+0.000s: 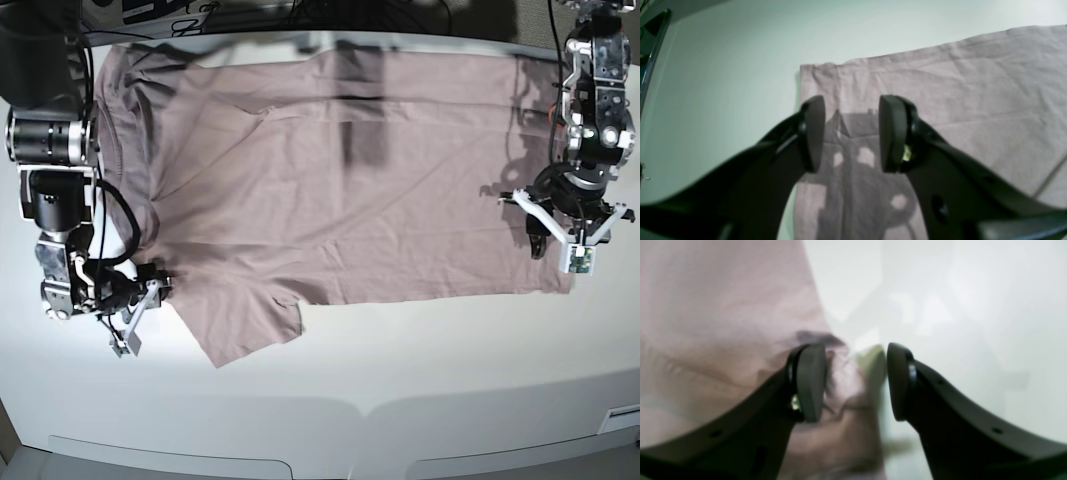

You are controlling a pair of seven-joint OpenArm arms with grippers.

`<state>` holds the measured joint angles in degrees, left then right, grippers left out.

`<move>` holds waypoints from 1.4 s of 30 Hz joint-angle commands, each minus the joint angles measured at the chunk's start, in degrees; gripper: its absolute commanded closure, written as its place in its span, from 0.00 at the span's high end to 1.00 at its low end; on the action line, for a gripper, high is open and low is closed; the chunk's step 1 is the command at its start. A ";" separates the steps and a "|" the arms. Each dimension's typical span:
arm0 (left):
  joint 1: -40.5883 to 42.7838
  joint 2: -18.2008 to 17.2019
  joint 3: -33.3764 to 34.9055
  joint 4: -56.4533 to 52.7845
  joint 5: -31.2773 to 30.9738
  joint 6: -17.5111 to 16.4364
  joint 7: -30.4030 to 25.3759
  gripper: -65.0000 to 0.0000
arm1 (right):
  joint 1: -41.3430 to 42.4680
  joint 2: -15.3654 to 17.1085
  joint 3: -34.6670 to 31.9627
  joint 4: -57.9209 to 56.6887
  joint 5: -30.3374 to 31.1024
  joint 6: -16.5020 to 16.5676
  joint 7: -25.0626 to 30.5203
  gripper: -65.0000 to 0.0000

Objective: Fold the T-shirt properly
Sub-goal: 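Lower both grippers and pinch the hem corners of the shirt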

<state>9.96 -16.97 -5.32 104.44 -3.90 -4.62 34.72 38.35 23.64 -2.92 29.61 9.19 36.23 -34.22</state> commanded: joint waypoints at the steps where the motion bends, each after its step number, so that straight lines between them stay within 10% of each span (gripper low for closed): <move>1: -0.76 -0.52 -0.31 0.96 0.20 0.31 -1.31 0.40 | 1.18 0.57 0.28 0.57 0.04 0.50 0.35 0.46; 10: -0.74 -0.50 -0.31 0.96 0.20 0.33 -1.27 0.40 | 0.31 -0.98 0.28 0.57 0.00 1.49 -1.86 0.46; 24: -0.76 -0.52 -0.31 0.96 0.24 0.31 -1.31 0.40 | 0.35 -0.79 0.28 0.59 2.23 1.49 -4.85 0.00; 36: -1.57 -0.55 -0.31 -0.28 4.15 -0.04 -4.79 0.40 | 0.35 -0.79 0.28 0.66 4.92 1.49 -4.83 0.00; 42: -12.70 -3.13 -0.31 -15.04 -2.16 -6.38 1.60 0.40 | 0.35 -0.81 0.28 0.66 4.94 1.53 -4.85 0.00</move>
<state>-1.78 -19.38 -5.32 88.07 -6.15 -11.38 37.80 37.65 22.37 -2.66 29.89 14.11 37.34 -38.02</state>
